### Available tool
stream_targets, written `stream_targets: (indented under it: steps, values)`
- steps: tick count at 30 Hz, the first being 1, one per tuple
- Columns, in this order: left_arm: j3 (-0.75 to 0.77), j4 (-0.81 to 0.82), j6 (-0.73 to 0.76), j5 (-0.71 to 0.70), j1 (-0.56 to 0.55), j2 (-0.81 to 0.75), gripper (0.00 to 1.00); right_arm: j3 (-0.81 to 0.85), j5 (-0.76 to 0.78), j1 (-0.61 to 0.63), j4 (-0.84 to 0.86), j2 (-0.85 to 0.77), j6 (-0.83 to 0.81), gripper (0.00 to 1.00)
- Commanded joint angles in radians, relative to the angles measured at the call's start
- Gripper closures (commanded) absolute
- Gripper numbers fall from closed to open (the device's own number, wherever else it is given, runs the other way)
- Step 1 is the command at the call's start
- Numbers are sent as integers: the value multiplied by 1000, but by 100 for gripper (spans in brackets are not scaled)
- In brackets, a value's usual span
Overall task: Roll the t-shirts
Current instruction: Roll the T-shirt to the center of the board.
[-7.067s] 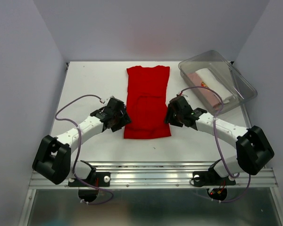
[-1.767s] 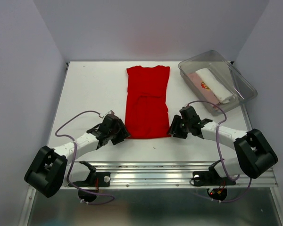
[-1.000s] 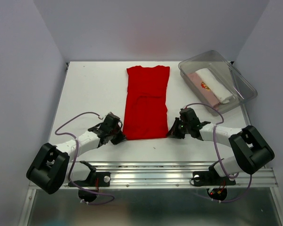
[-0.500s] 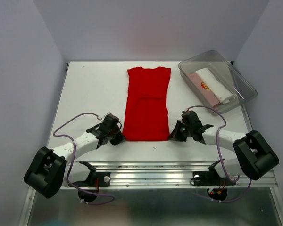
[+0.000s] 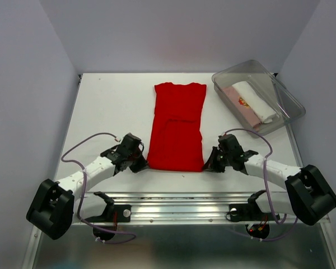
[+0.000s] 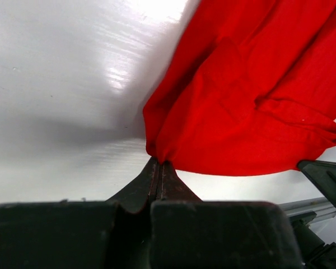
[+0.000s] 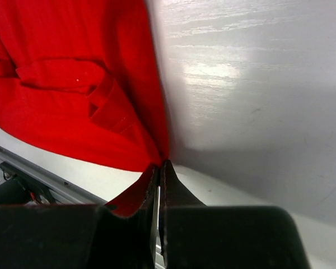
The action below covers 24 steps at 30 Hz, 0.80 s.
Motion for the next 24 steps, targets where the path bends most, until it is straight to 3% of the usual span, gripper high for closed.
stream_targets:
  steps: [1, 16, 24]
  values:
    - [76, -93, 5, -66, 5, -4, 100, 35, 43, -4, -111, -14, -36, 99]
    - [176, -147, -55, -112, 4, 6, 100, 135, 119, -4, -243, -32, -24, 99]
    - [241, -187, -41, -109, 4, 129, 100, 169, 127, -4, -259, -14, -16, 99]
